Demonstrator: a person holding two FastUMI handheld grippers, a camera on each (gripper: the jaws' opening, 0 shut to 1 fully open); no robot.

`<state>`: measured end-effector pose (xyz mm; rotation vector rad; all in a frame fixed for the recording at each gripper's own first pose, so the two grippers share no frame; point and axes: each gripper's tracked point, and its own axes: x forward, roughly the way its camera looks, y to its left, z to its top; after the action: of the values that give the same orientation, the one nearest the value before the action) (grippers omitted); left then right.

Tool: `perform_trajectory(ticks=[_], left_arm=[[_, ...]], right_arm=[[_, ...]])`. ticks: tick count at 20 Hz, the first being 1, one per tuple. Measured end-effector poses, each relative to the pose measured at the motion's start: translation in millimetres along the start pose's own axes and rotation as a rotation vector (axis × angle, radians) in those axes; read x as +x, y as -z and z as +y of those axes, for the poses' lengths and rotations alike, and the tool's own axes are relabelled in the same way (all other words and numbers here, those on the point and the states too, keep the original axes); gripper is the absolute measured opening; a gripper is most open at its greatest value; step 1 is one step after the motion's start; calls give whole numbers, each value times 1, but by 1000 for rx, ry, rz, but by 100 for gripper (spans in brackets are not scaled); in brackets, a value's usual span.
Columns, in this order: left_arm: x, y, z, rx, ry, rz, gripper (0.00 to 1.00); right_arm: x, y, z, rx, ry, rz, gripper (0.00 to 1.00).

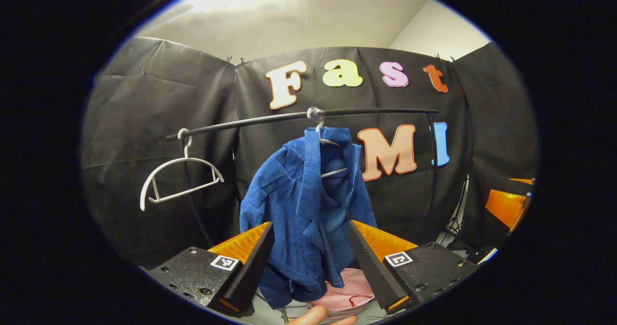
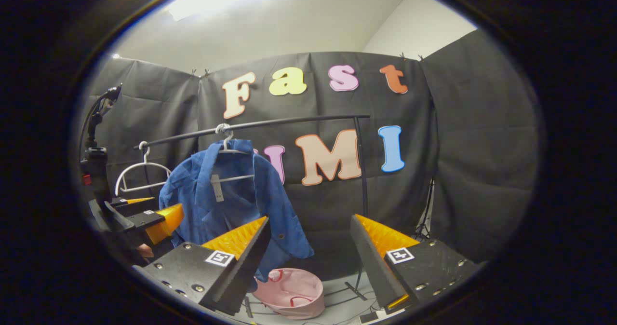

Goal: Grasp the clothes on the hanger with both hands and then place them into the laundry hamper below.

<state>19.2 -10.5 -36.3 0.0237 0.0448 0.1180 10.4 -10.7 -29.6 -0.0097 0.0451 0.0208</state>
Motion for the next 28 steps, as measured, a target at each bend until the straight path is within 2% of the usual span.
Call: perform_trajectory(ticks=[2,4,8,9,10,11,12,13,14,15,16,19,20,21,22,28], left_arm=[[18,8,4,2,-19,18,99],[34,16,8,-3,-27,30,94],[74,29,26,18,-55,37,94],[84,33,26,9,-55,44,99],[93,37,27,4,-52,53,99],[103,45,30,9,-56,62,94],[113,48,35,14,-65,66,99],[122,50,41,15,-74,69,90],[130,48,47,14,-90,66,99],[138,51,51,14,-104,74,94],[143,51,54,12,-112,81,99],[157,52,57,-11,-137,78,99],[161,52,56,-17,-140,74,94],[165,51,57,-21,-152,73,99],[168,52,58,-25,-163,76,94],[177,50,70,-22,-257,98,92]], right_arm=[[19,3,11,1,-17,16,99],[42,8,21,-15,-27,31,99],[92,20,42,-33,-43,59,99],[104,25,48,-39,-47,65,99],[116,29,54,-46,-49,72,99],[128,36,60,-52,-51,80,99],[139,40,67,-54,-58,87,99],[149,45,76,-55,-68,89,99],[159,50,84,-56,-81,95,97],[168,55,92,-55,-98,106,99],[178,59,101,-54,-121,116,99],[210,64,119,-62,-183,121,99],[222,63,123,-62,-206,118,99],[234,63,127,-60,-225,111,99],[247,61,131,-56,-244,107,99],[319,55,153,-17,-334,79,99]])
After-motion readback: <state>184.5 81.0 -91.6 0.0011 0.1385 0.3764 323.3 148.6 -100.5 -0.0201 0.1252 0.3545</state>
